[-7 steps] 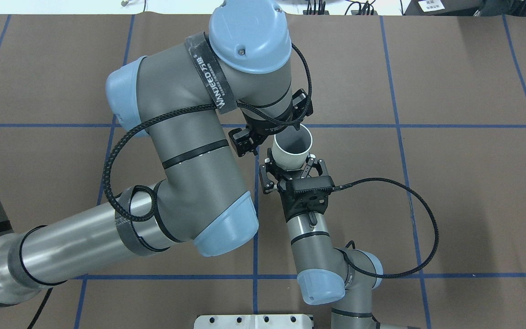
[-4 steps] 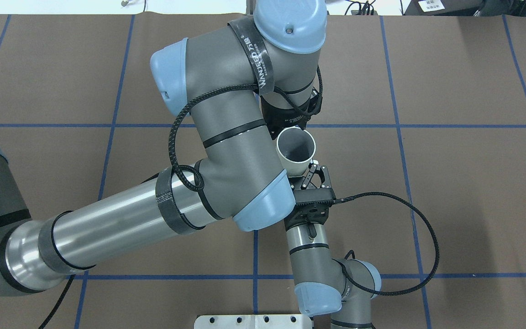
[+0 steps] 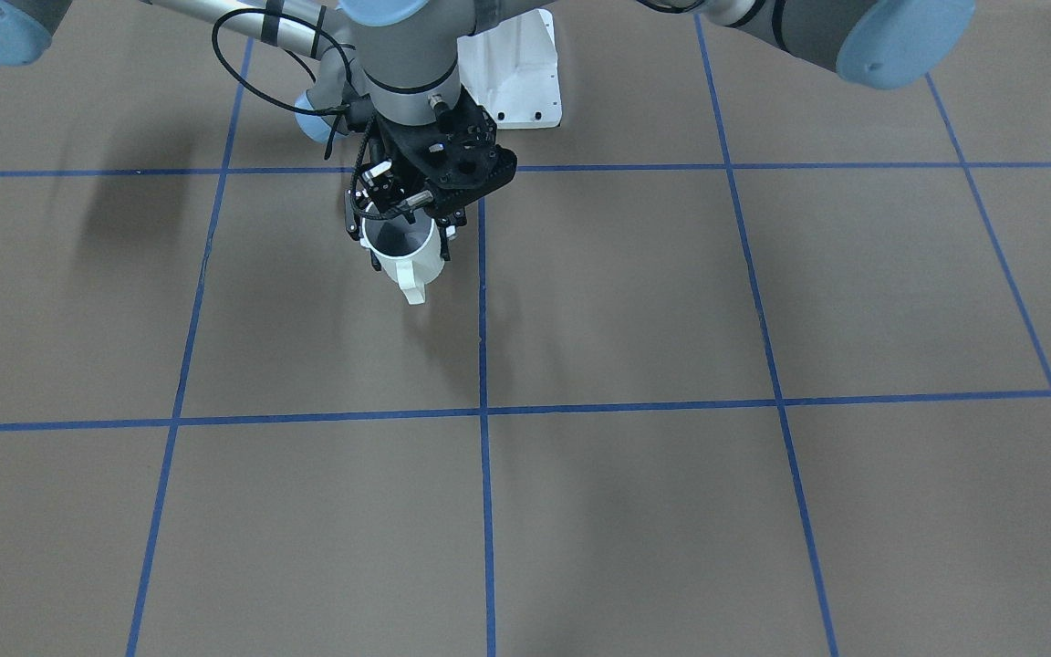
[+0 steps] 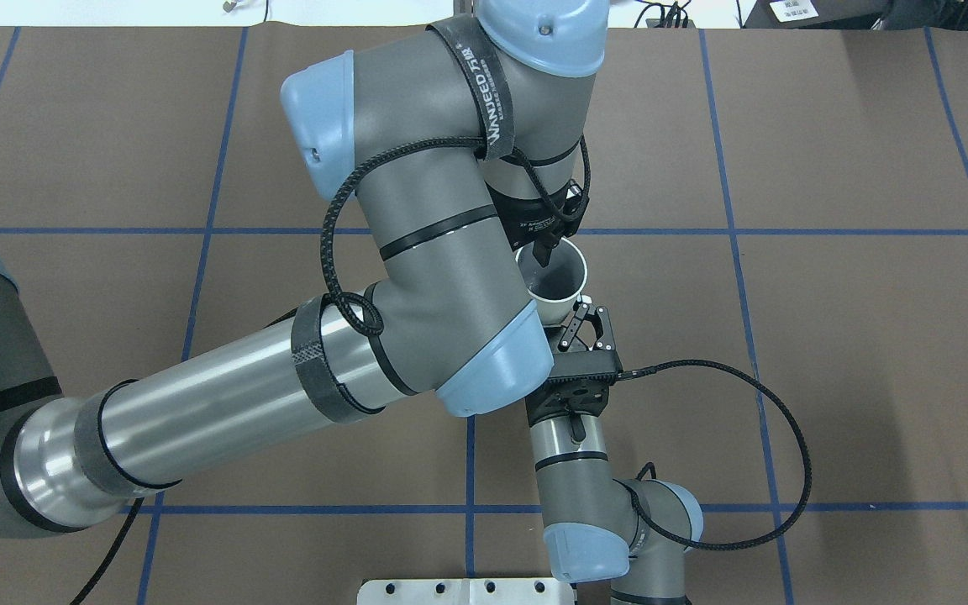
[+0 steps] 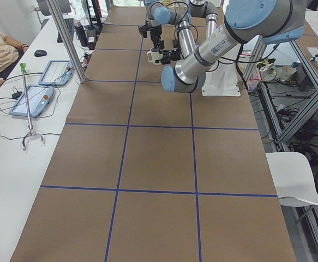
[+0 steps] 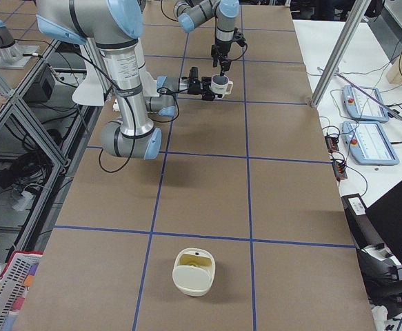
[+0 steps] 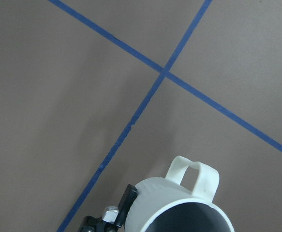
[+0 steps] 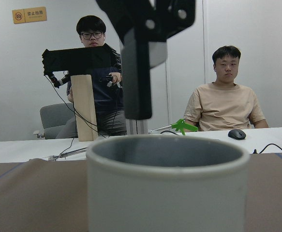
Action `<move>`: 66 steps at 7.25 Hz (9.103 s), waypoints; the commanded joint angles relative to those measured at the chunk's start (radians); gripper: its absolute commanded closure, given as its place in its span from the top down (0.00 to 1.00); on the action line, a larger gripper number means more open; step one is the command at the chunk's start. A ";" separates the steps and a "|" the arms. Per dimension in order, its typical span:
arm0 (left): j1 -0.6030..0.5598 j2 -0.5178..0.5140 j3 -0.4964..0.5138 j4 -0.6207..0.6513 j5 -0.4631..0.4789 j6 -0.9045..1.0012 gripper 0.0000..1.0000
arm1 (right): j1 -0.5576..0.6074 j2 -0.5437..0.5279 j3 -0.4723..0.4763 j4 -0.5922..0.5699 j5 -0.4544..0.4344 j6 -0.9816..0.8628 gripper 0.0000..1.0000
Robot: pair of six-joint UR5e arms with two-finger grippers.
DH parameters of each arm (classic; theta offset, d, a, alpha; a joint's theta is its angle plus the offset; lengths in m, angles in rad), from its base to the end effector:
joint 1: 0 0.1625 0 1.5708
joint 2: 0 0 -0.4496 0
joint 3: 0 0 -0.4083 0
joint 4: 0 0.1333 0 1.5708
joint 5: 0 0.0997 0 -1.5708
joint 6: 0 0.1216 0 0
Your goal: Left arm hands cup to right arm to dump lemon
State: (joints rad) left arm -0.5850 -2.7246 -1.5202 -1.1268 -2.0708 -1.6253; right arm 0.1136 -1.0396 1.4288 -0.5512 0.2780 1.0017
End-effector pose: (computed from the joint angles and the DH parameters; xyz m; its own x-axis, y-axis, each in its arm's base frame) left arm 0.5749 -0.4708 0.0034 0.6450 -0.4845 -0.5909 0.2753 0.8687 -0.4118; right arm -0.6219 -0.3228 0.3022 0.6599 -0.0736 0.7478 -0.7341 0.1489 0.6625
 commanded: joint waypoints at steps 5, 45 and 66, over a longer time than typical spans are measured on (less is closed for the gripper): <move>0.007 0.005 0.002 -0.040 -0.018 0.018 0.71 | -0.014 -0.011 0.010 0.013 -0.022 0.000 0.06; -0.694 1.213 -0.373 -0.554 -0.317 1.191 1.00 | 1.316 -0.626 0.363 -0.739 2.104 -0.914 1.00; -0.921 1.372 -0.298 -0.525 -0.261 1.452 1.00 | 1.423 -0.625 0.320 -1.052 2.028 -1.112 1.00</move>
State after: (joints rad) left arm -1.5057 -1.3550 -1.8248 -1.6456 -2.3350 -0.1759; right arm 1.5465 -1.6665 1.7500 -1.6033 2.3062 -0.1109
